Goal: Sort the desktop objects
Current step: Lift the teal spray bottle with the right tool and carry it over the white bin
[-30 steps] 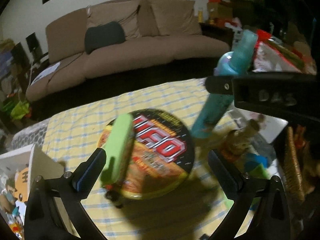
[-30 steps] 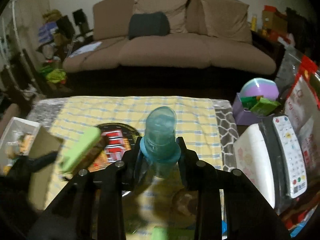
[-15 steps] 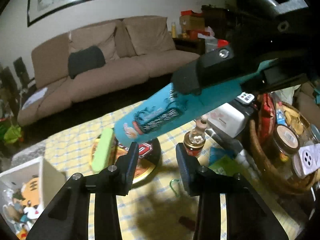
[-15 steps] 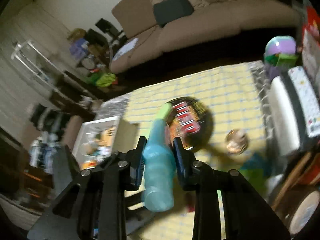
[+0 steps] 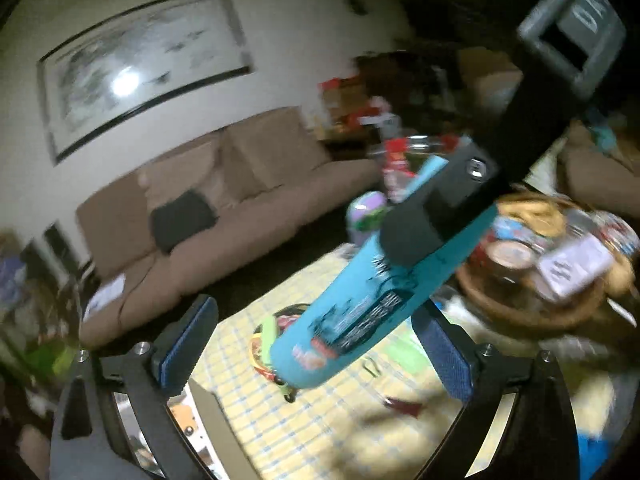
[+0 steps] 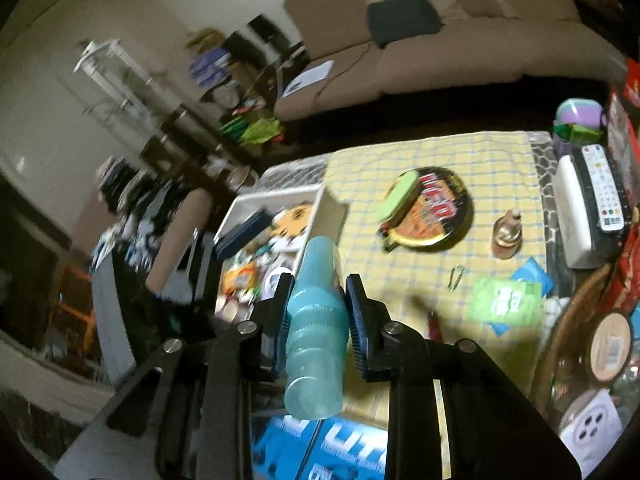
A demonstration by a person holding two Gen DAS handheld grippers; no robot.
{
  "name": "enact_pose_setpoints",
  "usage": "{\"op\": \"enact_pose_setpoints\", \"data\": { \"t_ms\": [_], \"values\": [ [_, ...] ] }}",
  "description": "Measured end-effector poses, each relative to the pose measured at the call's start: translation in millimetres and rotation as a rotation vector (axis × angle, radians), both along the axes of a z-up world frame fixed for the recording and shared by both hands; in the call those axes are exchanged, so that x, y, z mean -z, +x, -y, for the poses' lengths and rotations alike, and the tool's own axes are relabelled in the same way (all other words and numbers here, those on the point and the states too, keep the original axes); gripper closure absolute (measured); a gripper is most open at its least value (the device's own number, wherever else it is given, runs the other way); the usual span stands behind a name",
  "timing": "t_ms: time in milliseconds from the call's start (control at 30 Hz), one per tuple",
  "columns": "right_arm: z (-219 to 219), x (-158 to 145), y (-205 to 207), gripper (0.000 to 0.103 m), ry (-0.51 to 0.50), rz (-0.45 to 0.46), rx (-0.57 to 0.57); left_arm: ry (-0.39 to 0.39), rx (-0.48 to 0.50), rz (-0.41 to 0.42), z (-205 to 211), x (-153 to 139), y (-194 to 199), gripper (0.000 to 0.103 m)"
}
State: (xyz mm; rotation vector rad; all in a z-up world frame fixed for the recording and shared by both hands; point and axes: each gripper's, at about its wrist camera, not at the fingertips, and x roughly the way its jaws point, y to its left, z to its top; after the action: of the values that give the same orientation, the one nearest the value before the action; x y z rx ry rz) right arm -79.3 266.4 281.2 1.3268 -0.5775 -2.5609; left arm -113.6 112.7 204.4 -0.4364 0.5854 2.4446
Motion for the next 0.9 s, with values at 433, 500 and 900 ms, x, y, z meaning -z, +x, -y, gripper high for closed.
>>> {"op": "enact_pose_setpoints", "data": {
  "t_ms": [433, 500, 900],
  "values": [
    [90.0, -39.1, 56.7, 0.078, -0.027, -0.069, -0.079, 0.114, 0.018, 0.205, 63.2, -34.3, 85.2, 0.065],
    [113.2, -37.8, 52.7, 0.078, -0.038, -0.088, -0.103, 0.175, -0.035, 0.246, 86.4, -32.2, 94.0, 0.066],
    [245.5, 63.1, -65.7, 0.078, -0.179, 0.044, -0.208, 0.29, -0.304, 0.462, 256.2, 31.5, 91.1, 0.068]
  ]
}}
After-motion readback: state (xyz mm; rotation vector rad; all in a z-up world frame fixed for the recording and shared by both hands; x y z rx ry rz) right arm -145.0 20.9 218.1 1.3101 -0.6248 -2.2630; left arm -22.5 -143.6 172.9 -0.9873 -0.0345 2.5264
